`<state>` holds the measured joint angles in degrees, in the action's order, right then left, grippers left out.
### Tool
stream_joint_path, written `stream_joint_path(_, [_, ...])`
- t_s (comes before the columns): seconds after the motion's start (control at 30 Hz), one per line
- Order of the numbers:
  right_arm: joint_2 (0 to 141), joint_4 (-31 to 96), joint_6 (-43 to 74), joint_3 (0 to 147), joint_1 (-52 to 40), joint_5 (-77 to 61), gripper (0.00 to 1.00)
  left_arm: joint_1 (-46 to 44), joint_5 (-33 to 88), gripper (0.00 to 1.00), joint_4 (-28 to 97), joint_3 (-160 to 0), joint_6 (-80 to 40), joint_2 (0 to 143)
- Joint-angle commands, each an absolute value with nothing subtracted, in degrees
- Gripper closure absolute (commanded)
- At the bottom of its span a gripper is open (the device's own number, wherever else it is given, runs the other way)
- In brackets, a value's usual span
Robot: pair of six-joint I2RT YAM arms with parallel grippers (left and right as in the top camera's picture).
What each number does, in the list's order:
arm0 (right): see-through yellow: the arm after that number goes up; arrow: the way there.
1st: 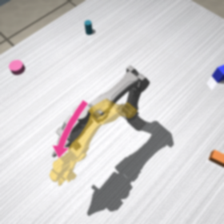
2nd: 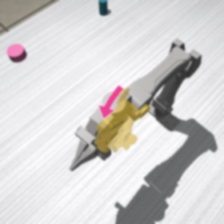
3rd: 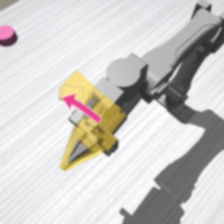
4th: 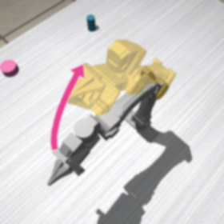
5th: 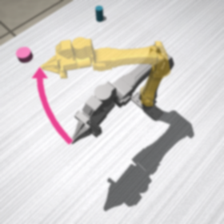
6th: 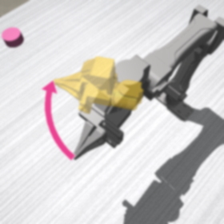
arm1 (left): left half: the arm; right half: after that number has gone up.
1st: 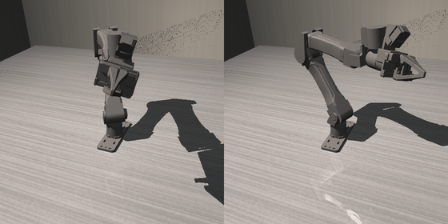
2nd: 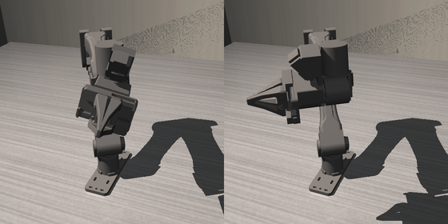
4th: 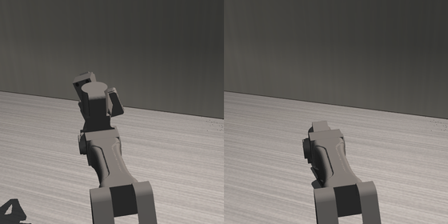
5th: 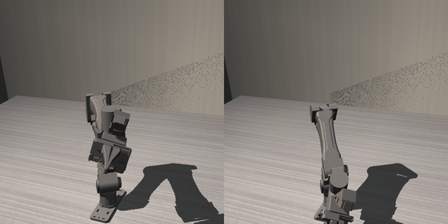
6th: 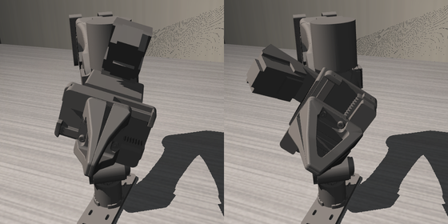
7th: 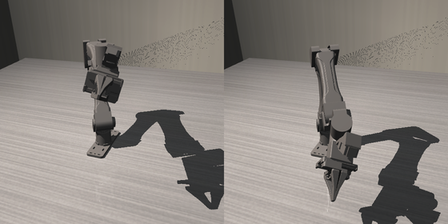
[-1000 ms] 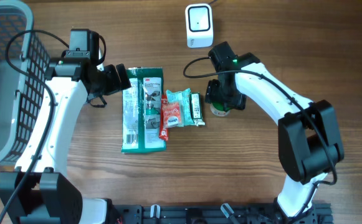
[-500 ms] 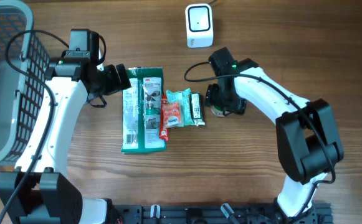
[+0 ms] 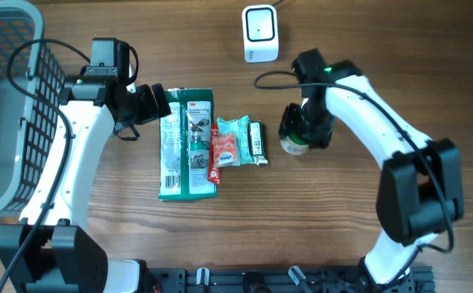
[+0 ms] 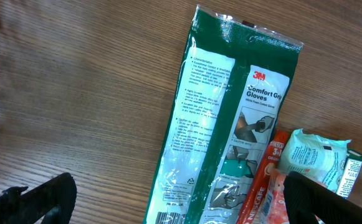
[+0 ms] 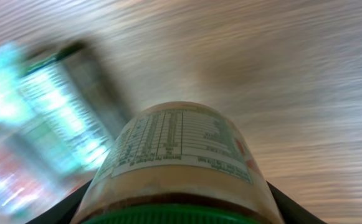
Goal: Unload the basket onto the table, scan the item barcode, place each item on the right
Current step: 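Close right gripper around the green-capped jar and lift it, then carry the jar up to the scanner face with the right gripper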
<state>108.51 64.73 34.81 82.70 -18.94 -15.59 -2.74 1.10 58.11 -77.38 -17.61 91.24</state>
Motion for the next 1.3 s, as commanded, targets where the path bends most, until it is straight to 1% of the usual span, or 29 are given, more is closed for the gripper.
stream_joint_path(0.0, [105.0,67.0,33.0,84.5,-18.8,-38.3,0.51,-2.9,0.4,0.00,58.1,-77.8,-16.7,91.3])
stream_joint_path(0.1, [105.0,70.1,33.0,84.5,-18.7,-48.0,0.50,-2.9,0.4,0.00,58.1,-77.8,-16.7,91.3])
stream_joint_path(0.3, [105.0,74.4,33.2,84.5,-18.7,-55.5,0.45,-2.9,0.4,0.00,58.1,-77.8,-16.7,91.3])
stream_joint_path(0.43, [105.0,74.6,33.2,84.5,-18.7,-57.5,0.45,-2.9,0.4,0.00,58.1,-77.8,-16.7,91.3])
stream_joint_path(0.5, [105.0,74.2,33.0,84.5,-18.7,-57.3,0.50,-2.9,0.4,0.00,58.1,-77.8,-16.7,91.3])
stream_joint_path(0.53, [105.0,73.4,33.0,84.5,-18.7,-56.0,0.54,-2.9,0.4,0.00,58.1,-77.8,-16.7,91.3])
stream_joint_path(0.6, [105.0,70.4,33.1,84.5,-18.7,-48.8,0.54,-2.9,0.4,0.00,58.1,-77.8,-16.7,91.3])
stream_joint_path(0.67, [105.0,65.8,33.0,84.5,-18.8,-36.1,0.55,-2.9,0.4,0.00,58.1,-77.8,-16.7,91.3])
stream_joint_path(0.7, [105.0,64.6,33.0,84.5,-18.8,-31.7,0.60,-2.9,0.4,0.00,58.1,-77.8,-16.7,91.3])
stream_joint_path(0.8, [105.0,60.3,31.6,84.5,-18.6,-16.2,0.65,-2.9,0.4,0.00,58.1,-77.8,-16.7,91.3])
stream_joint_path(0.83, [105.0,59.4,28.5,84.6,-18.5,-14.9,0.65,-2.9,0.4,0.00,58.1,-77.8,-16.7,91.3])
stream_joint_path(0.9, [105.0,58.3,15.2,86.7,-17.4,-18.1,0.65,-2.9,0.4,0.00,58.1,-77.8,-16.7,91.3])
stream_joint_path(0.93, [105.0,58.6,12.2,88.4,-16.9,-19.1,0.65,-2.9,0.4,0.00,58.1,-77.8,-16.7,91.3])
stream_joint_path(0.97, [105.0,59.6,12.2,90.6,-16.4,-19.2,0.71,-2.9,0.4,0.00,58.1,-77.8,-16.7,91.3])
stream_joint_path(1.07, [105.0,64.9,9.6,101.3,-15.0,-19.1,0.79,-2.9,0.4,0.00,58.1,-77.8,-16.7,91.3])
stream_joint_path(1.2, [105.0,71.2,7.6,115.6,-14.9,-18.5,0.85,-2.9,0.4,0.00,58.1,-77.8,-16.7,91.3])
stream_joint_path(1.27, [105.0,72.9,7.5,121.1,-14.9,-17.2,0.83,-2.9,0.4,0.00,58.1,-77.8,-16.7,91.3])
